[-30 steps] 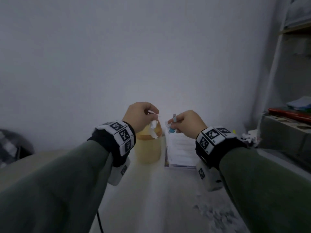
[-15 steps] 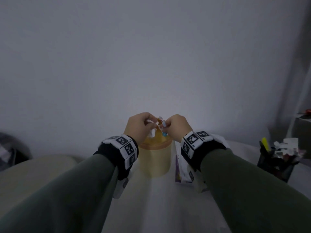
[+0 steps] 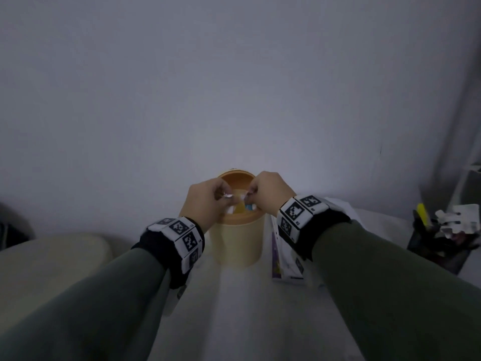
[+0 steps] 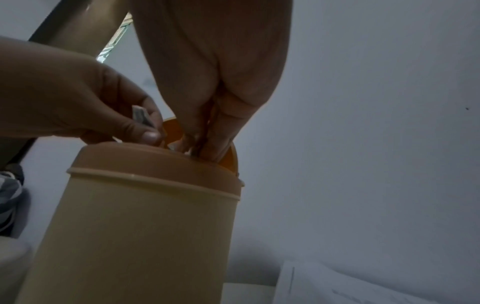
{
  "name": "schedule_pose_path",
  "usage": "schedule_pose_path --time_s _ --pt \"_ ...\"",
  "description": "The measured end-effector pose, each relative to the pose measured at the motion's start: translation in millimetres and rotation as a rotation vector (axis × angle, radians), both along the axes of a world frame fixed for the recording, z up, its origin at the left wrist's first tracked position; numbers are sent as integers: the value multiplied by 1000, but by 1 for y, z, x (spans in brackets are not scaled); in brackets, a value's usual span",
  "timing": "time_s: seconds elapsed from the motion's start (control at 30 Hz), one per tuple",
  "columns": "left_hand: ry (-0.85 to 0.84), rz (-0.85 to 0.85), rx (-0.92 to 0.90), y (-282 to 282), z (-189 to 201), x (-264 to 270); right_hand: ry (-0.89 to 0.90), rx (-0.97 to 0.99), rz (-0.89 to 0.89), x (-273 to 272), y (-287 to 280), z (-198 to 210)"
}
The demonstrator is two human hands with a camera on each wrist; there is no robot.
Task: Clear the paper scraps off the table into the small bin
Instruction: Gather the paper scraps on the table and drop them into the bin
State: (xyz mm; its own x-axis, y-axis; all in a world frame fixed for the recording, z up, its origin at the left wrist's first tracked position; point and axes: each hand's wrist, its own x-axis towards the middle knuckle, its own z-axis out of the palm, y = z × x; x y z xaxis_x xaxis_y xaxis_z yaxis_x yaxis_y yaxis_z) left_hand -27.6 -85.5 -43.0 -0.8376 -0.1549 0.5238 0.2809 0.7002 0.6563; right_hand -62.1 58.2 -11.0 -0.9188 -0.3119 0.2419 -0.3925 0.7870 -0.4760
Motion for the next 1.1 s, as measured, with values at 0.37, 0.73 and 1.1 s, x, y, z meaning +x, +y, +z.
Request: schedule_pose_path --time_s 0.37,0.73,1.1 --pt "-16 44 -219 -9 14 2 -16 83 73 7 -9 11" --pt "-48 -5 -370 -7 23 7 150 250 22 16 3 11" --pt "-295 -32 -512 -4 33 7 154 195 26 10 -3 13"
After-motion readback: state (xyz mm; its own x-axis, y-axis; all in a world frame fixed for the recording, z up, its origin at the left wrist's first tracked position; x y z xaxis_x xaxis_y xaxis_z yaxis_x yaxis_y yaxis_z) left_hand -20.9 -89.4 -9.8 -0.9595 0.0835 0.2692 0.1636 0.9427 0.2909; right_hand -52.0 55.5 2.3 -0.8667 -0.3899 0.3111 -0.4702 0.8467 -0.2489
